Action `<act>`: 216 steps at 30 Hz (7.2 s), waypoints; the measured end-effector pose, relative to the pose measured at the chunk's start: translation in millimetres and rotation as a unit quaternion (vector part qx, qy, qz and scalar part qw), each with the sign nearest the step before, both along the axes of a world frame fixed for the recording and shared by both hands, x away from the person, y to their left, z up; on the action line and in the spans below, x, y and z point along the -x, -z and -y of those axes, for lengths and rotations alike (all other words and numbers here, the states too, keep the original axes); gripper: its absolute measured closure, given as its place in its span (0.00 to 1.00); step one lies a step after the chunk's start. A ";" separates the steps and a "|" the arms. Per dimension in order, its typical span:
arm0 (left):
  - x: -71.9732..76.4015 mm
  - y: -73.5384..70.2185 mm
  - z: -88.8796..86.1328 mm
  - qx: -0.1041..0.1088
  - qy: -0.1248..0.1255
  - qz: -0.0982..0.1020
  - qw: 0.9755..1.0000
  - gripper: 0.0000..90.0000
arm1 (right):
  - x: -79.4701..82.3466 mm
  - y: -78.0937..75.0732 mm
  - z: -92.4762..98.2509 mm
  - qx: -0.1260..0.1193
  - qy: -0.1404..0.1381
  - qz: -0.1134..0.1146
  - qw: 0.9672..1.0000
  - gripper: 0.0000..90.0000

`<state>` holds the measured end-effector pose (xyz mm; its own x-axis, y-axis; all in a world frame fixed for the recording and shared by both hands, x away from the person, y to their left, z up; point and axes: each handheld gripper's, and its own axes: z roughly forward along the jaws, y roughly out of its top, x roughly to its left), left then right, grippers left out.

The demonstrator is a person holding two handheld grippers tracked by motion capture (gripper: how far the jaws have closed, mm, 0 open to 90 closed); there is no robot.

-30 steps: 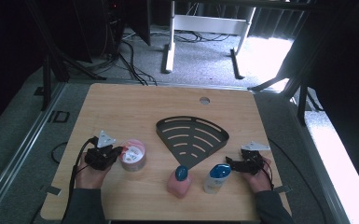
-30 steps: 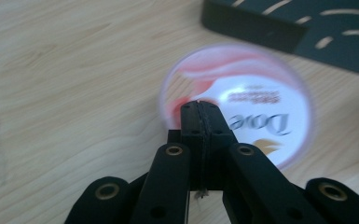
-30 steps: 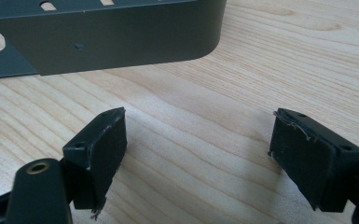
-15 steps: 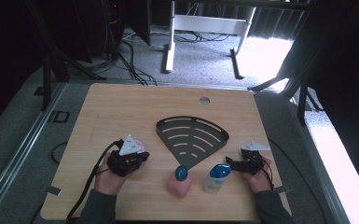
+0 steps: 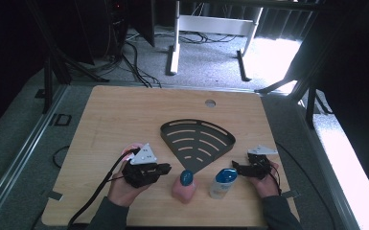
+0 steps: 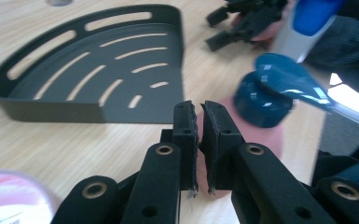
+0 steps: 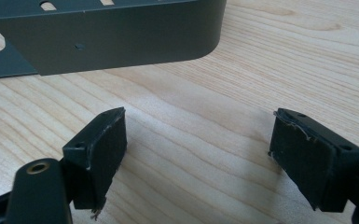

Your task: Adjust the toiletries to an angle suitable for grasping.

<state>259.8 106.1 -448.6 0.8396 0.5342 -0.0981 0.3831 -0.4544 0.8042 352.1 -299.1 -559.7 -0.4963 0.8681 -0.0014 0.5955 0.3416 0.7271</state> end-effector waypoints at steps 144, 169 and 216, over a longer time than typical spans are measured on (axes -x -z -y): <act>-59.5 34.8 20.0 -0.093 -0.142 0.054 0.984 0.99 | -0.5 0.0 0.3 0.000 -0.003 0.000 1.000 0.20; -99.8 38.5 7.2 -0.072 -0.171 0.023 0.982 0.98 | 1.1 -0.3 1.1 0.000 0.002 0.002 1.000 0.24; -89.2 38.7 8.7 -0.091 -0.119 0.031 0.988 0.92 | 104.4 -17.0 -32.1 -0.028 -0.178 -0.040 0.983 1.00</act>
<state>349.0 97.4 -487.4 0.6888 0.7219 0.0668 0.4488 -0.4970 0.7426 247.7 -266.9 -542.7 -0.7646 0.6378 0.0928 0.5022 0.4994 0.7060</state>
